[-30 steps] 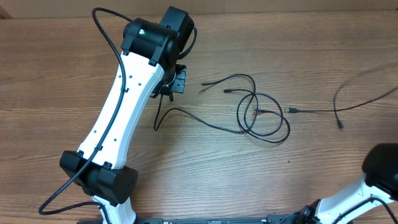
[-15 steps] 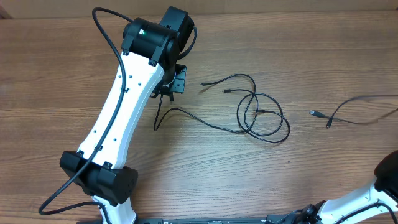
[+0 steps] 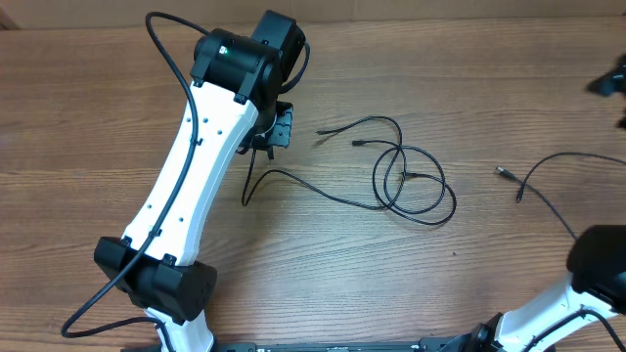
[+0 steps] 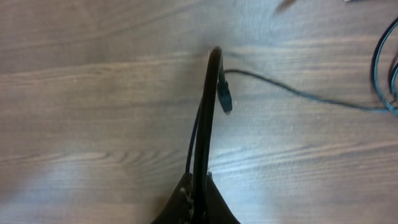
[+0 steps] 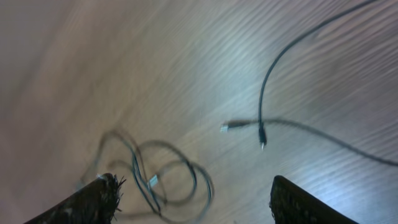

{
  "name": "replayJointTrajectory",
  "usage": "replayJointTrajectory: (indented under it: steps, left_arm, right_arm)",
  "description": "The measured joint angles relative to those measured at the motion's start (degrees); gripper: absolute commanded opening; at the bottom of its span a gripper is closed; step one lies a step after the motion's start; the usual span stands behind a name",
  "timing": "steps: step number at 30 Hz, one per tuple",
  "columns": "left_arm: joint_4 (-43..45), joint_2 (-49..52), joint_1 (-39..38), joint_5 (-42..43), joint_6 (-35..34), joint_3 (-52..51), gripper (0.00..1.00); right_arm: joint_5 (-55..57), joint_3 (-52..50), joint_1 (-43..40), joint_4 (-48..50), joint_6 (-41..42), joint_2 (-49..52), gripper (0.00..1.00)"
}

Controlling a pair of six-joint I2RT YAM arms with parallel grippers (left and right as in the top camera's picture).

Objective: Untangle cables

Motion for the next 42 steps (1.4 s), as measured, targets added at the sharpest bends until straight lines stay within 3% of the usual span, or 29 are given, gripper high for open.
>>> replayJointTrajectory:
  steps: [5,13,18,25,42]
  left_arm:
    - [0.09,-2.91,0.02,0.5,0.11,-7.61,0.04]
    - [0.42,-19.19,5.33,0.7,-3.02,-24.74,0.04]
    - [10.93,-23.58,9.27,1.68,-5.92,-30.1,0.04]
    - [29.07,-21.55,9.33,5.03,-7.02,-38.71,0.04]
    - [33.9,-19.56,14.62,3.21,-7.45,-40.44,0.04]
  right_arm:
    - [2.08,-0.96,7.04,-0.35,-1.29,-0.33,0.76]
    - [6.69,-13.4,18.64,-0.31,-1.36,-6.8,0.77]
    - [7.61,-24.85,25.9,0.02,-0.15,-11.21,0.79]
    - [7.54,-40.41,35.82,10.54,0.59,-11.45,0.82]
    - [10.71,-66.42,51.12,41.38,-3.06,-11.45,0.8]
